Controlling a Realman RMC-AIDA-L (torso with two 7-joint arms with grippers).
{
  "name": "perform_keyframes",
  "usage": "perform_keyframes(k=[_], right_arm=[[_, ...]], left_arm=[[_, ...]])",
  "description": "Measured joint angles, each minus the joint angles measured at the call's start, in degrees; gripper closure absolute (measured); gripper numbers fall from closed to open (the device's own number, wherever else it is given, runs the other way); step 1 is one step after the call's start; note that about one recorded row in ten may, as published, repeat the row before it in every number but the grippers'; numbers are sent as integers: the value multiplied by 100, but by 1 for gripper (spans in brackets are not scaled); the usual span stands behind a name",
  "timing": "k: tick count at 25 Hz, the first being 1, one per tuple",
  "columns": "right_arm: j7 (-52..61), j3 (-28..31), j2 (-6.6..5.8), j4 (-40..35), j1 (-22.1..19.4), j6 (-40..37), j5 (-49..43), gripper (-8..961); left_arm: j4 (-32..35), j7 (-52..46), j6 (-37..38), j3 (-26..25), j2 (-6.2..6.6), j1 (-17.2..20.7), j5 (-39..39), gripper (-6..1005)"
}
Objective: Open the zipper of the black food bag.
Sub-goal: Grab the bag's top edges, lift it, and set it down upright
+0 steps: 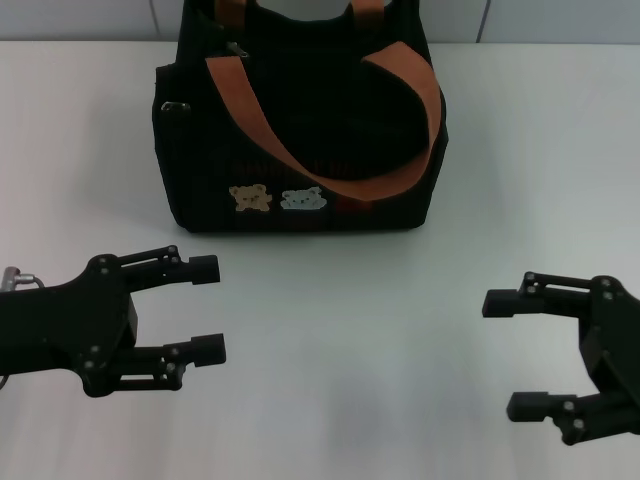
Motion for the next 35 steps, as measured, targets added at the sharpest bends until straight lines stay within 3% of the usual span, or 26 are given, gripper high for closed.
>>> perform_keyframes(k=[13, 18, 27, 35], right_arm=[[2, -8, 95, -17, 7, 91, -45, 113], [-10, 51, 96, -20, -49, 154, -37, 113], [-21, 343, 96, -7, -210, 305, 5, 114], [-32, 348, 127, 18, -285, 397, 10, 114]], left_arm=[[1, -8, -28, -39, -51, 27, 123, 203], [-63, -8, -426, -146, -66, 145, 122, 209], [-427, 351, -1883, -1420, -407, 257, 100, 219], [-1300, 1530, -2746, -2344, -422, 109, -104, 228]])
